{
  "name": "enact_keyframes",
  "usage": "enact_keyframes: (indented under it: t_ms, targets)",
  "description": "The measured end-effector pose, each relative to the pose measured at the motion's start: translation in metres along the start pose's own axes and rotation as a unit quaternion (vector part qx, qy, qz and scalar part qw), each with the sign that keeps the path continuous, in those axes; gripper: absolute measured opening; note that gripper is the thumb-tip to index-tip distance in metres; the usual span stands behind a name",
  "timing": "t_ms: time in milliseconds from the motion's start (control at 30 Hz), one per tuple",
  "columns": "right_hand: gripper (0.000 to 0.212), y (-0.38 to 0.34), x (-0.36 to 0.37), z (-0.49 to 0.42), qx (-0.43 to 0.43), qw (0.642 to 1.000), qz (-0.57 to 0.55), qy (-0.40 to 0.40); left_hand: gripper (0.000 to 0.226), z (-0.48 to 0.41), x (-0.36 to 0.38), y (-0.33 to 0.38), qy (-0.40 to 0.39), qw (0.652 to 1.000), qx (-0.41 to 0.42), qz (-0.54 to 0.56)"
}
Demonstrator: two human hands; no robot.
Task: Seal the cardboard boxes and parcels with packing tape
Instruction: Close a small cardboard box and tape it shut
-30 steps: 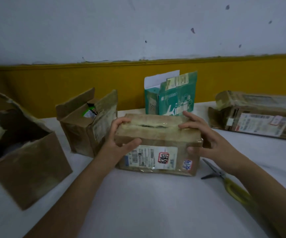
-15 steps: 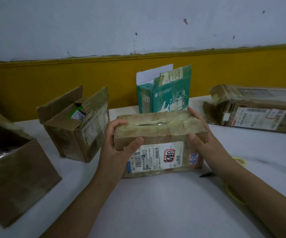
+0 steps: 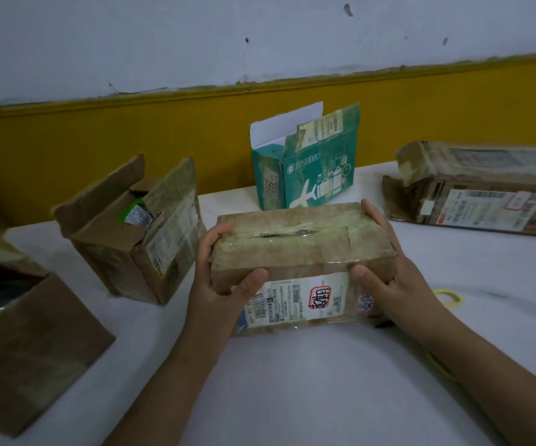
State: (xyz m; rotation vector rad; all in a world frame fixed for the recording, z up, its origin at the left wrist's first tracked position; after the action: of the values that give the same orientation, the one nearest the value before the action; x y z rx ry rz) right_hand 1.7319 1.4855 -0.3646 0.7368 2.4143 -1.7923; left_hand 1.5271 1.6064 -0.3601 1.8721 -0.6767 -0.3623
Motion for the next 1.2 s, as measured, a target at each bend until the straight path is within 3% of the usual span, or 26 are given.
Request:
enact_keyframes:
  t_ms: [133,267,467,1000,1200]
  targets:
    - [0.105,-0.003,0.003,0.002,-0.002,1.0,0.0,-0.009,0.083,0.001,0.001,-0.002,-0.016,1.0,0.013,-0.011]
    - [0.085,-0.002,0.004,0.003,-0.002,1.0,0.002,0.017,0.08,0.0,-0.002,-0.004,-0.028,0.999,0.037,-0.01]
    - [0.073,-0.008,0.013,0.002,-0.017,1.0,-0.014,0.022,0.069,0.004,-0.015,-0.001,-0.041,0.996,0.067,-0.031]
    - [0.082,-0.015,0.024,0.012,-0.029,0.993,-0.11,-0.014,0.05,0.016,-0.018,0.013,0.002,0.993,0.084,-0.078]
    - [0.041,-0.024,0.021,0.016,-0.053,0.997,-0.049,0.022,0.051,0.02,-0.023,0.009,0.019,0.996,0.068,-0.057]
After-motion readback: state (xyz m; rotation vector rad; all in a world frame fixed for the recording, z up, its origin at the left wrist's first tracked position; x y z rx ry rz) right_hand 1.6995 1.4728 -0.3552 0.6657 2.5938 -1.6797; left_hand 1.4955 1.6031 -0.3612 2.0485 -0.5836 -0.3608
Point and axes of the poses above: each hand's wrist, its own z-axis away from the middle knuckle, its own x-axis out of the palm, y = z × x, the point moved 7 cm from there along -z, towards the middle knuckle, and after that the axes turned 6 degrees about -y, right-handed, at the moved point
